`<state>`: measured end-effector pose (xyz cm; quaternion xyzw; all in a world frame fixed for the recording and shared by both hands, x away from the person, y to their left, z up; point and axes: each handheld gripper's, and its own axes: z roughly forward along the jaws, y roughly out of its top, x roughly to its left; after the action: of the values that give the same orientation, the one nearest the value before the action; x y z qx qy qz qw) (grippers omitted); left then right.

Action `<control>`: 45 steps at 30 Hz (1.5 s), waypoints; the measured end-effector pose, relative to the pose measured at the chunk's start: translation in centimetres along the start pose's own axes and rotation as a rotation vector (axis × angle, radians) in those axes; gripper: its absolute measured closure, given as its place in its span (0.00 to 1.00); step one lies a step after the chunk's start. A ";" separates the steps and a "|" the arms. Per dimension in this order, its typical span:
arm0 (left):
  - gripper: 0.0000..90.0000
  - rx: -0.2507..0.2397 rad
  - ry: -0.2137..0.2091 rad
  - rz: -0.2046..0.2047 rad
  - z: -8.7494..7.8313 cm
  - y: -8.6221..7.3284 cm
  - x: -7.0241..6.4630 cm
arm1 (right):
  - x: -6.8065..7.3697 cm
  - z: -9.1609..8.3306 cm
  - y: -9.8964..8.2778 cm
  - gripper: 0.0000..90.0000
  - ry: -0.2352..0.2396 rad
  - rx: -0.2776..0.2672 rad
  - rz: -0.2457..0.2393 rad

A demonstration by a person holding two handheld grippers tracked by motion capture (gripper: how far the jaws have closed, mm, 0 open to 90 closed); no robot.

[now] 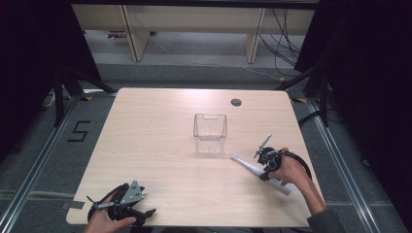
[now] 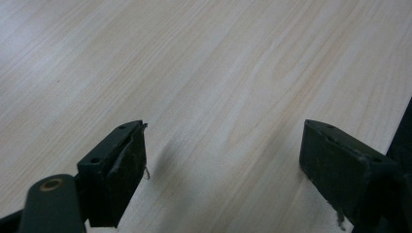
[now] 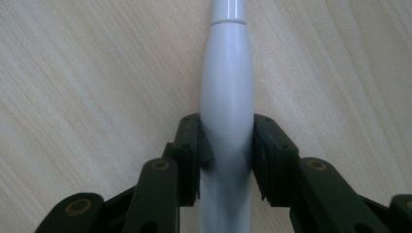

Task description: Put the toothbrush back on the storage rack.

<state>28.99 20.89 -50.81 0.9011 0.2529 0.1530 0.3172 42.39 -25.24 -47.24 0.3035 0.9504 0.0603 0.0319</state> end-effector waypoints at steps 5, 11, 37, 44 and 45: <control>0.19 -0.001 -0.001 0.000 0.0 0.0 0.0 | -0.3 0.1 0.4 0.74 0.018 0.039 -0.013; 0.19 -0.001 -0.003 0.000 0.0 0.0 0.0 | -0.4 0.2 1.0 0.74 0.039 0.084 0.015; 0.19 -0.012 0.003 -0.004 -0.1 0.1 0.0 | 0.0 0.2 1.4 0.74 0.007 0.106 0.030; 0.19 -0.013 0.003 -0.002 -0.1 0.1 0.0 | -0.2 -0.7 1.0 0.74 -0.015 0.072 0.039; 0.19 -0.013 0.004 -0.002 -0.1 0.1 0.0 | -0.5 -0.7 0.7 0.74 -0.018 0.054 0.014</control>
<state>28.99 20.92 -50.64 0.8985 0.2532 0.1560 0.3229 43.20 -25.02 -46.46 0.3113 0.9492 0.0323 0.0316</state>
